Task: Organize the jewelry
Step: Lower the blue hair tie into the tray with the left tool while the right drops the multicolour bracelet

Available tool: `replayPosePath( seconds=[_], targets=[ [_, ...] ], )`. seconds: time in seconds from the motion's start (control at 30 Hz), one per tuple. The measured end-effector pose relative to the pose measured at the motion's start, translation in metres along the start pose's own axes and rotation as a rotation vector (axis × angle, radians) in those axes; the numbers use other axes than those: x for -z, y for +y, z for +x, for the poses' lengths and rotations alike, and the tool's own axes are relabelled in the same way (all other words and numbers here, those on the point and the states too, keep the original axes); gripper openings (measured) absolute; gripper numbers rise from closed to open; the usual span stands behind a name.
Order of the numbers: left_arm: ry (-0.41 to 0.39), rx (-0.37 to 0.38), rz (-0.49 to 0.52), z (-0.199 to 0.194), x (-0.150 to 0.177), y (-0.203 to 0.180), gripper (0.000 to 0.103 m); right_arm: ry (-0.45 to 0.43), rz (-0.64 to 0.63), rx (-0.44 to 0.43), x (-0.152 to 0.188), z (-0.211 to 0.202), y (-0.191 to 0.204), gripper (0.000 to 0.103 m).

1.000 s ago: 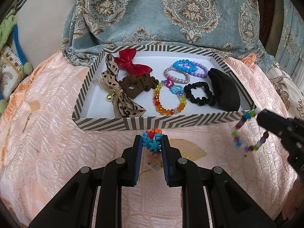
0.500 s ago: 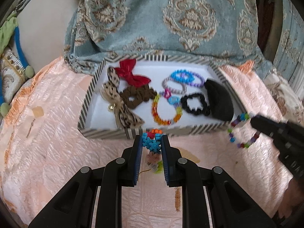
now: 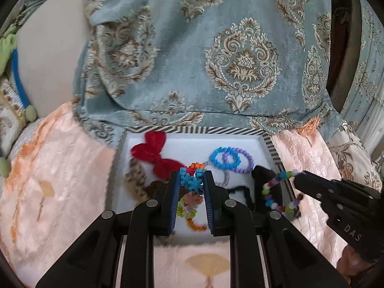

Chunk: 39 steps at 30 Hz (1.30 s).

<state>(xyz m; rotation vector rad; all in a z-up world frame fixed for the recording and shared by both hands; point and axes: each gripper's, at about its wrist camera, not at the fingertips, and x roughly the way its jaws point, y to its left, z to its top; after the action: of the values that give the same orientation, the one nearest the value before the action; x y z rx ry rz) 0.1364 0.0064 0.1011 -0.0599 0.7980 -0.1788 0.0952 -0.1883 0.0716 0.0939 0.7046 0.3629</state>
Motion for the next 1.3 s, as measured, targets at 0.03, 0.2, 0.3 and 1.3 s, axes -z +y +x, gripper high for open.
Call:
replayPosePath(
  seconds=[0.03, 0.2, 0.3, 1.3],
  targets=[
    [0.006, 0.006, -0.003, 0.007, -0.002, -0.001, 0.002, 0.004, 0.028, -0.02, -0.006, 0.009, -0.005, 0.009],
    [0.032, 0.049, -0.018, 0.056, -0.019, -0.002, 0.002, 0.015, 0.072, -0.046, -0.025, 0.046, -0.02, 0.009],
    [0.049, 0.06, -0.042, 0.083, -0.027, 0.003, 0.003, 0.008, 0.085, -0.019, -0.036, 0.065, -0.029, 0.009],
    [0.144, -0.096, -0.052, 0.116, -0.005, 0.033, 0.023, 0.061, 0.13, -0.065, -0.039, 0.126, -0.049, 0.026]
  ],
)
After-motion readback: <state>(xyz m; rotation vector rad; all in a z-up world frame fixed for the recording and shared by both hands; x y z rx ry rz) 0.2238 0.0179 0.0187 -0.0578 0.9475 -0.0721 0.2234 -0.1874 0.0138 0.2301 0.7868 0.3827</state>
